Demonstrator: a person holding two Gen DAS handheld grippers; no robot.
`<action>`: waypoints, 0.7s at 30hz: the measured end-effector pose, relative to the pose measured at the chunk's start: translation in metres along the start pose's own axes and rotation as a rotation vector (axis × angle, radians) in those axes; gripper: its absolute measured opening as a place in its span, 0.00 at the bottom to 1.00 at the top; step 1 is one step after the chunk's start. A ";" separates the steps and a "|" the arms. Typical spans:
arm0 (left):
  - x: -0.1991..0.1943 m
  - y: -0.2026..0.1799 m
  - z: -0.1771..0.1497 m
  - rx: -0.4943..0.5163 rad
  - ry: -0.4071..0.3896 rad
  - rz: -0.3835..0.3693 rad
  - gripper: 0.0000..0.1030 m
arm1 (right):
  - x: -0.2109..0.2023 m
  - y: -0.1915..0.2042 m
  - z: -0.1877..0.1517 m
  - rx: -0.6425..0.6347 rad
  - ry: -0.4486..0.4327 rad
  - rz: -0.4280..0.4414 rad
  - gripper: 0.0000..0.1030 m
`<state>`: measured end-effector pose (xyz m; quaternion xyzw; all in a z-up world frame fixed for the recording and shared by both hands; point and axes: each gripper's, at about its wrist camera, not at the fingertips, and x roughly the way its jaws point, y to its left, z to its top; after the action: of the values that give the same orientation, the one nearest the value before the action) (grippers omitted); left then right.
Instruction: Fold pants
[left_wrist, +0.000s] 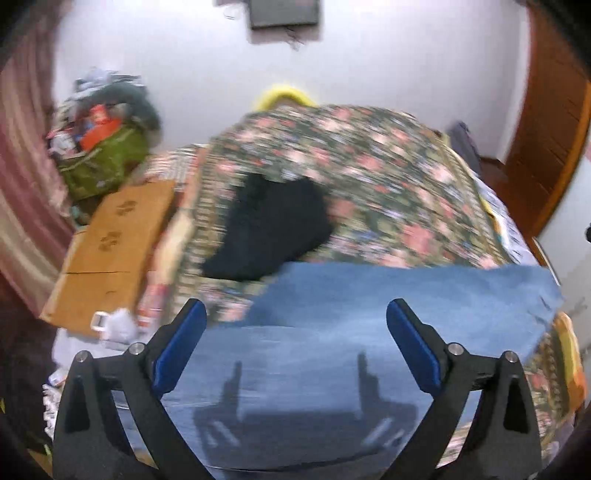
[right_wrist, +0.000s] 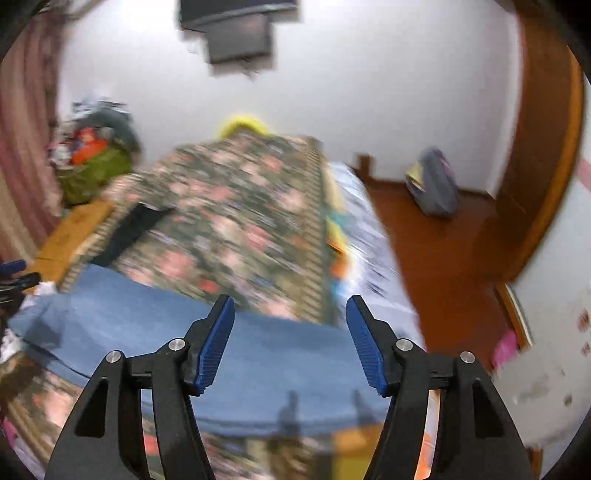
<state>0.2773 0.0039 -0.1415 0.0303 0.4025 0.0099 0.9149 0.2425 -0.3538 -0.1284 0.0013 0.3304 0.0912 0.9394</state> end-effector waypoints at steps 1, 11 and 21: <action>-0.002 0.020 0.000 -0.018 -0.009 0.027 0.97 | 0.000 0.010 0.000 -0.013 -0.008 0.022 0.61; 0.040 0.197 -0.037 -0.205 0.150 0.137 0.99 | 0.078 0.161 0.025 -0.206 0.054 0.244 0.64; 0.152 0.269 -0.105 -0.304 0.493 0.081 0.98 | 0.197 0.254 0.019 -0.370 0.308 0.354 0.64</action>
<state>0.3043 0.2839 -0.3065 -0.0944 0.6049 0.1134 0.7825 0.3613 -0.0686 -0.2197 -0.1264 0.4416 0.3116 0.8318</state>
